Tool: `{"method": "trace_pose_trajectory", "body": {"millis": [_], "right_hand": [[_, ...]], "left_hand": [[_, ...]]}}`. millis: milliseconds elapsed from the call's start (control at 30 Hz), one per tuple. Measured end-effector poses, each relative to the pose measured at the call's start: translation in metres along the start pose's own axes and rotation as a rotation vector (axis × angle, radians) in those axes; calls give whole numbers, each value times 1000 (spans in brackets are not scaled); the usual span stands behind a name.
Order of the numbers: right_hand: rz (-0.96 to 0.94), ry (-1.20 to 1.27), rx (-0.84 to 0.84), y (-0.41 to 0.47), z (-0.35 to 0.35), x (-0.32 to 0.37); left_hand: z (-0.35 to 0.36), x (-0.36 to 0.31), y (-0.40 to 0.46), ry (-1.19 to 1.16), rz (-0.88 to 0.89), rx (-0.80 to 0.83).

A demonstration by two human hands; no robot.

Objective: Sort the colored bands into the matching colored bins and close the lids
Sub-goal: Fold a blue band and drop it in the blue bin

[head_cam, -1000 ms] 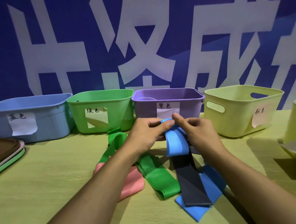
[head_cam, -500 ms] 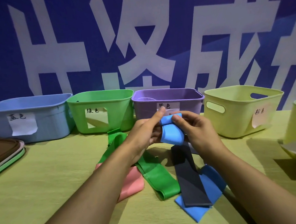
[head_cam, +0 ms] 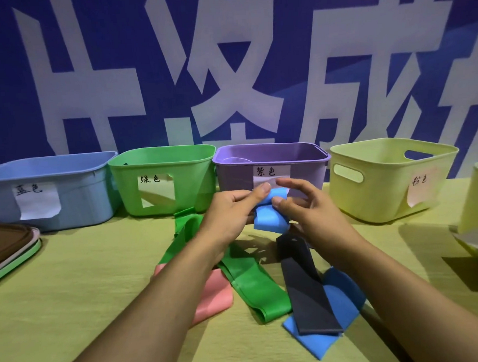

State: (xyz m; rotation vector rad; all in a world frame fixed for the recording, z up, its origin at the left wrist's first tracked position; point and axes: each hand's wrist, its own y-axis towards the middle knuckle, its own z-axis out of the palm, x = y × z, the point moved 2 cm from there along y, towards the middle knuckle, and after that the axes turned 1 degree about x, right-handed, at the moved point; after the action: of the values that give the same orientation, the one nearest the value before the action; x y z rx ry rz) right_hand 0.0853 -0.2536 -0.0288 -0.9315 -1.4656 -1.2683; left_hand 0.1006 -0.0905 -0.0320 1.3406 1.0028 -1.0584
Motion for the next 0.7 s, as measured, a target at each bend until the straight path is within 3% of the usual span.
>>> {"method": "trace_pose_trajectory", "body": {"millis": [167,700], "right_hand": [[153,64,-11,-1,-2,2],[197,-48,-78,-1,-6,1]], "left_hand": [[4,0,-2,73,38,-5],[4,-7,-9,81,66,124]]}}
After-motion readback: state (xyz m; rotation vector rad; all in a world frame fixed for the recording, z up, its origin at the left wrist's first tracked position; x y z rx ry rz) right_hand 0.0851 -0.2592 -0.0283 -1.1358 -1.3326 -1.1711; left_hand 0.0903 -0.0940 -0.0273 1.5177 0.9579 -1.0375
